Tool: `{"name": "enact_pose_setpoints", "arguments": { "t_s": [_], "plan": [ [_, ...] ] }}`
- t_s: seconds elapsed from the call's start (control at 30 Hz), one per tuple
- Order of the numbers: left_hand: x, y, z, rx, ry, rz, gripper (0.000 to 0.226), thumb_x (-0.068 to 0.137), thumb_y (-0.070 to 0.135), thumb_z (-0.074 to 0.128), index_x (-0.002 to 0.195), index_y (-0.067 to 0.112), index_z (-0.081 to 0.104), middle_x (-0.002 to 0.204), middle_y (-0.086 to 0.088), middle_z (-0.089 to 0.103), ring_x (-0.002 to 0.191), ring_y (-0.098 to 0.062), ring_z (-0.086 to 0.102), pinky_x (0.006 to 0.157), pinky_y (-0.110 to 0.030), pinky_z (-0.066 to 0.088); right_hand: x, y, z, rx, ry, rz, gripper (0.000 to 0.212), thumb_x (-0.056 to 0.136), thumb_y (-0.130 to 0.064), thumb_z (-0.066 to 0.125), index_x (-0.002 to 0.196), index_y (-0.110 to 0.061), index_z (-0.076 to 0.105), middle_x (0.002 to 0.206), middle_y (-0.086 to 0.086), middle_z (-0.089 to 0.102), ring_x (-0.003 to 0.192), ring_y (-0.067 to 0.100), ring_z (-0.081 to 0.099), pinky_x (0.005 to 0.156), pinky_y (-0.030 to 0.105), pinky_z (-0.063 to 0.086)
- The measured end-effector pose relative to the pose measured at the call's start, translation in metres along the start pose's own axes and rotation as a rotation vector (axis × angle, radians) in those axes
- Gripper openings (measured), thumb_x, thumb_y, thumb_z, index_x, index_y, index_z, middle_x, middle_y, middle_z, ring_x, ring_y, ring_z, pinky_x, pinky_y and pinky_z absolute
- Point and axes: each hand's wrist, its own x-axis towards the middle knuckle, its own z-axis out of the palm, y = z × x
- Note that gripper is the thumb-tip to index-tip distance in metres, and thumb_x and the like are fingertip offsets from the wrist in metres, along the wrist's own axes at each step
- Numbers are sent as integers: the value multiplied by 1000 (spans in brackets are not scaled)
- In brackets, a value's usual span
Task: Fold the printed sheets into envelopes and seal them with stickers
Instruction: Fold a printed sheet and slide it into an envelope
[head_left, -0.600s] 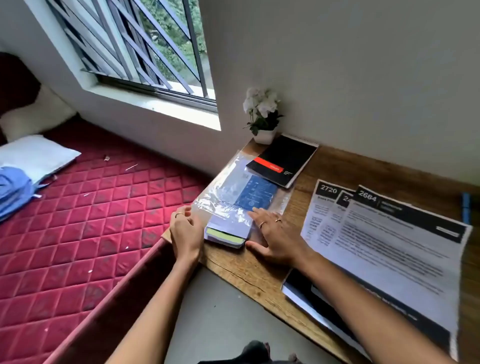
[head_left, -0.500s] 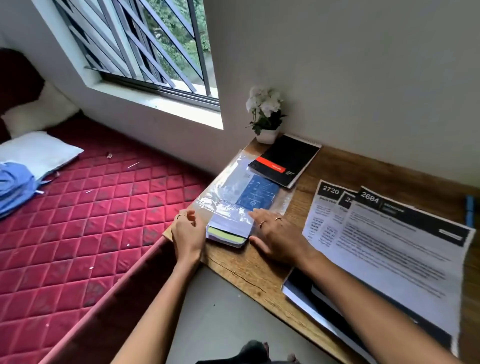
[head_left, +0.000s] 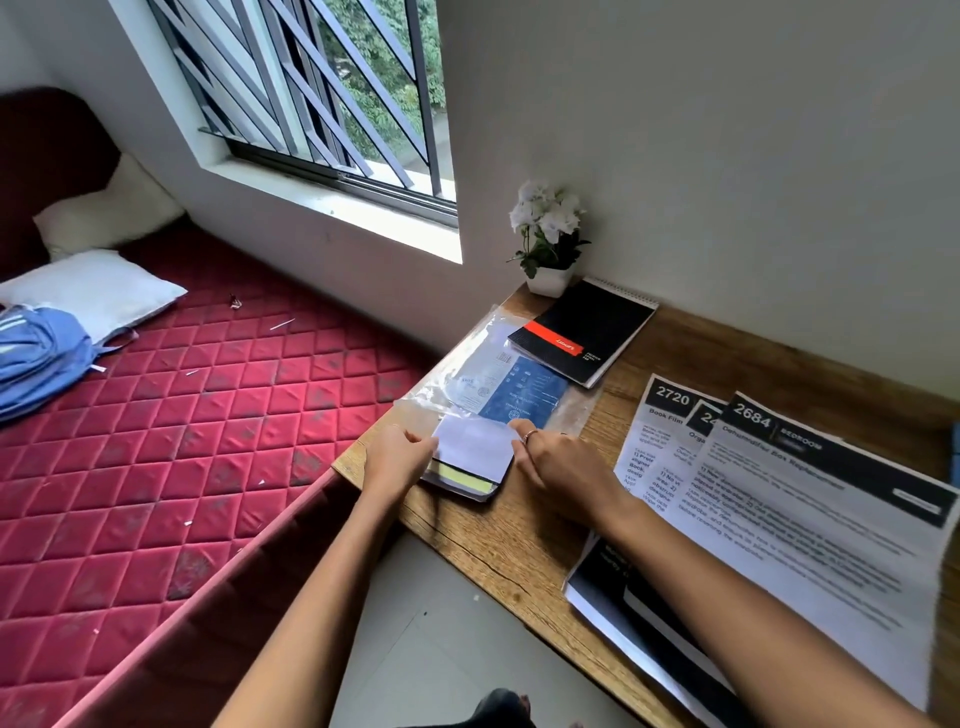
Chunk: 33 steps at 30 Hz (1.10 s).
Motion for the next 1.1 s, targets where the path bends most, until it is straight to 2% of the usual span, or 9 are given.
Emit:
{"name": "enact_pose_setpoints", "arguments": {
  "t_s": [0.13, 0.3, 0.43, 0.5, 0.57, 0.67, 0.77, 0.93, 1.1],
  "plan": [
    [-2, 7, 4, -22, -15, -55, 50, 80, 17, 64, 44, 16, 30, 39, 5, 30, 45, -19, 28, 48, -29, 21, 2, 1, 2, 75, 47, 79, 31, 102, -30, 25, 113, -12, 48, 73, 6, 59, 69, 28, 64, 60, 36, 52],
    [1, 16, 6, -104, -34, -63, 45, 79, 16, 65, 46, 16, 34, 40, 6, 35, 48, -20, 37, 44, -24, 25, 5, 2, 1, 124, 63, 123, 32, 102, -29, 26, 115, -11, 49, 82, 14, 66, 75, 32, 65, 65, 40, 53],
    [4, 17, 9, -240, -81, -85, 50, 83, 11, 67, 47, 18, 31, 41, 7, 26, 41, -12, 24, 44, -25, 19, 1, 0, 1, 144, 71, 118, 29, 102, -29, 27, 110, -11, 49, 81, 14, 65, 75, 32, 65, 63, 37, 51],
    [6, 14, 10, -299, -102, -107, 30, 83, 7, 67, 59, 13, 49, 51, 5, 42, 43, -6, 40, 43, -19, 31, 0, 0, 2, 154, 81, 127, 28, 101, -29, 27, 108, -12, 49, 81, 15, 65, 76, 33, 64, 62, 37, 49],
    [7, 12, 10, -377, -136, -135, 10, 83, 3, 67, 90, 4, 59, 69, -2, 57, 58, -8, 52, 51, -17, 43, -1, 0, 3, 169, 84, 130, 29, 101, -32, 27, 106, -13, 49, 81, 15, 65, 76, 34, 63, 63, 38, 50],
    [11, 6, 10, -429, -189, -133, 31, 83, 0, 65, 114, -2, 57, 89, -14, 63, 68, -18, 57, 61, -24, 48, -2, 2, 6, 153, 80, 94, 28, 100, -35, 32, 108, -14, 50, 82, 13, 66, 76, 32, 64, 63, 37, 51],
    [9, 1, 8, -440, -190, -121, 30, 82, 0, 66, 111, 1, 60, 93, -15, 64, 76, -23, 58, 73, -30, 47, 1, 5, 6, 123, 90, 75, 29, 99, -32, 34, 112, -14, 52, 85, 16, 68, 79, 35, 64, 63, 37, 47],
    [4, -18, -18, -418, -232, -125, 36, 81, 2, 68, 116, 2, 60, 98, -20, 67, 75, -23, 61, 73, -30, 50, 9, 6, -6, 177, 53, 105, 33, 100, -34, 35, 113, -13, 57, 84, 13, 67, 81, 32, 64, 69, 35, 49],
    [-15, -49, -64, -304, -314, -71, 24, 81, -1, 67, 103, 10, 64, 70, 4, 70, 53, -2, 62, 53, -11, 48, 16, 9, -13, 184, -138, 18, 47, 91, -56, 43, 108, -15, 59, 86, 0, 62, 80, 17, 58, 76, 32, 47]
  ]
}}
